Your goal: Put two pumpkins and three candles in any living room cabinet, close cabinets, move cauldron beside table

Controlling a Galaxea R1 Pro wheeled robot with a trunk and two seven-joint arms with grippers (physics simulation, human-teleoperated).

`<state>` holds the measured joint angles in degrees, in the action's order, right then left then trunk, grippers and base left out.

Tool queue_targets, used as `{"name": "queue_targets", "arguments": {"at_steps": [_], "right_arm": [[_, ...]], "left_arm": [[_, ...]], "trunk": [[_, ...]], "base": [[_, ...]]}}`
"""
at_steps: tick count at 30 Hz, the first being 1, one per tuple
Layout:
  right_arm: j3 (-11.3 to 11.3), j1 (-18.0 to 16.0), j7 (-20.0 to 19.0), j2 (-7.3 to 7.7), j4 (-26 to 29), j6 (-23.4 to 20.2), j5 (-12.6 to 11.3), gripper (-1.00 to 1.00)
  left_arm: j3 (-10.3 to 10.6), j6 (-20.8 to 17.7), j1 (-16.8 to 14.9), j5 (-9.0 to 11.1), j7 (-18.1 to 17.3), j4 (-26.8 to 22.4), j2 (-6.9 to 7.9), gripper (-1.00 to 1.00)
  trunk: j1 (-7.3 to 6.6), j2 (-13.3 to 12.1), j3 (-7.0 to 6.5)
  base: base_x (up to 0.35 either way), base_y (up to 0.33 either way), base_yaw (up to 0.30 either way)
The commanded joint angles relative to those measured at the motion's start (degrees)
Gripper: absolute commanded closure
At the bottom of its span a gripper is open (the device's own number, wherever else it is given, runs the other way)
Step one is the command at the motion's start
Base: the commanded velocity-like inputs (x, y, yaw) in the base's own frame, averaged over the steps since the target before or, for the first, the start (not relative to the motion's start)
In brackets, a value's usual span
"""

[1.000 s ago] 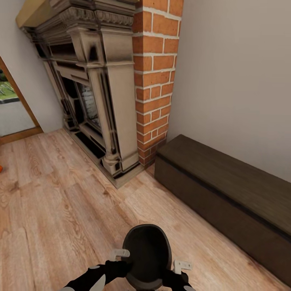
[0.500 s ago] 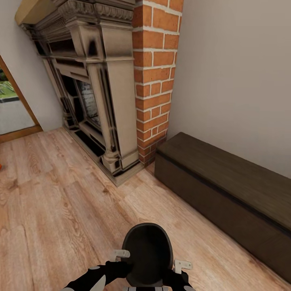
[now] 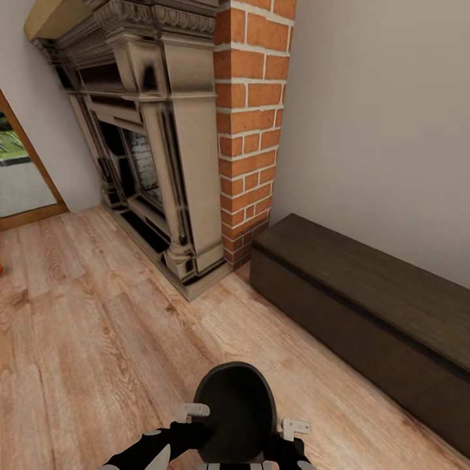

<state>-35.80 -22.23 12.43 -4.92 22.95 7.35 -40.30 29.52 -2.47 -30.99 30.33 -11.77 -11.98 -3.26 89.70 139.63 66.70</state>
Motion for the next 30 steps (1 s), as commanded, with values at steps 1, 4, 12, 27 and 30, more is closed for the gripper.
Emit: {"name": "queue_targets", "arguments": {"at_steps": [1,4,12,27,30], "right_arm": [[-1.1,0.0,0.0,0.00,-0.1,0.2,-1.7,1.00],[-1.1,0.0,0.0,0.00,-0.1,0.2,-1.7,1.00],[-1.1,0.0,0.0,0.00,-0.1,0.2,-1.6,1.00],[-1.1,0.0,0.0,0.06,-0.1,0.2,-1.6,1.00],[-1.1,0.0,0.0,0.08,-0.1,0.2,-1.6,1.00]], "left_arm": [[0.2,-0.3,0.0,0.5,-0.1,0.0,0.01,-1.00],[0.2,-0.3,0.0,0.5,-0.1,0.0,0.01,-1.00],[0.2,-0.3,0.0,0.4,-0.1,-0.1,0.07,1.00],[0.2,-0.3,0.0,0.3,-0.1,-0.1,0.17,1.00],[0.2,-0.3,0.0,0.3,-0.1,-0.1,0.11,1.00]], "trunk": [[0.00,0.0,0.06],[0.00,0.0,0.06],[0.00,0.0,0.06],[0.00,0.0,0.06],[0.00,0.0,0.06]], "base": [[0.000,0.000,0.000],[0.000,0.000,0.000],[0.000,0.000,0.000],[0.000,0.000,0.000],[0.000,0.000,0.000]]}}
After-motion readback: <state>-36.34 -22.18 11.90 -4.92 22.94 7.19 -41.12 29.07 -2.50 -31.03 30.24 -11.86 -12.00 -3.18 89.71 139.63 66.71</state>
